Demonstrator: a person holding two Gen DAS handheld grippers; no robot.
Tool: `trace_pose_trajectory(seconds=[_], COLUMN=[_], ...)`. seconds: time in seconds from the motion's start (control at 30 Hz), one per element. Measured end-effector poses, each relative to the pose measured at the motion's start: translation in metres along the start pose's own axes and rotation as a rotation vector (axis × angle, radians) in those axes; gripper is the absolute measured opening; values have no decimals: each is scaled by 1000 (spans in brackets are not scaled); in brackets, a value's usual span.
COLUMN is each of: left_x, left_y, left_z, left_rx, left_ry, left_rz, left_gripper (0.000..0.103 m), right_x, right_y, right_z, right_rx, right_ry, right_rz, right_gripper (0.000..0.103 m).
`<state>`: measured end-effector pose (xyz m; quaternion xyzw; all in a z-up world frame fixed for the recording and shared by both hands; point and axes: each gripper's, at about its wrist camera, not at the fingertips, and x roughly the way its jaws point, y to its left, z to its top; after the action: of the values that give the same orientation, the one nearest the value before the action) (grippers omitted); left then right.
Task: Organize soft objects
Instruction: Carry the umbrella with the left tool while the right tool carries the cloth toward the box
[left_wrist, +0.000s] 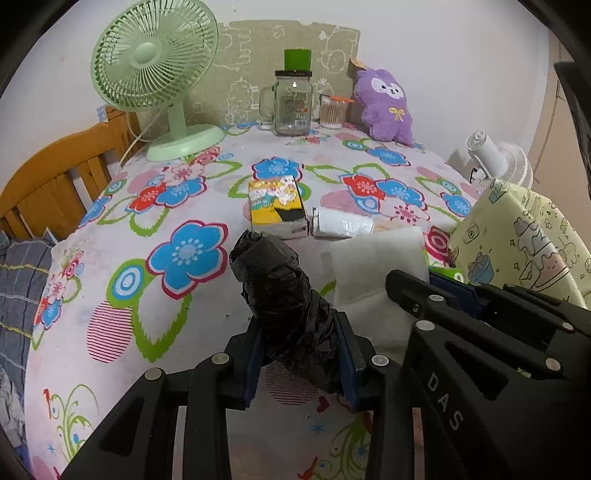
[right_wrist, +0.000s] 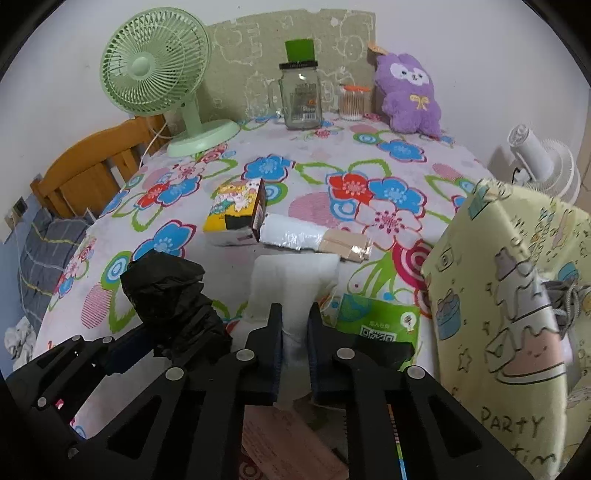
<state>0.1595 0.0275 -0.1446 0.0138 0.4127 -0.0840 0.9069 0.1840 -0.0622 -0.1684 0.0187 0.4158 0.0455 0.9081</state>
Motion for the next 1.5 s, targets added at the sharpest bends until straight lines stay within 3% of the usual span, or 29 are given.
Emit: trace_pose_trajectory(seconds=[1.03, 1.5], left_x=[-102, -121], left_y=[-61, -105], left_z=[23, 29], left_rx=[18, 33], left_ry=[-182, -232], left_rz=[9, -6], left_gripper=[36, 36], right_x=[-125, -157], right_y=[-34, -73], right_z=[15, 17], right_rx=[-25, -25], right_ry=[-206, -257], right_rz=[28, 33], right_gripper=[13, 13])
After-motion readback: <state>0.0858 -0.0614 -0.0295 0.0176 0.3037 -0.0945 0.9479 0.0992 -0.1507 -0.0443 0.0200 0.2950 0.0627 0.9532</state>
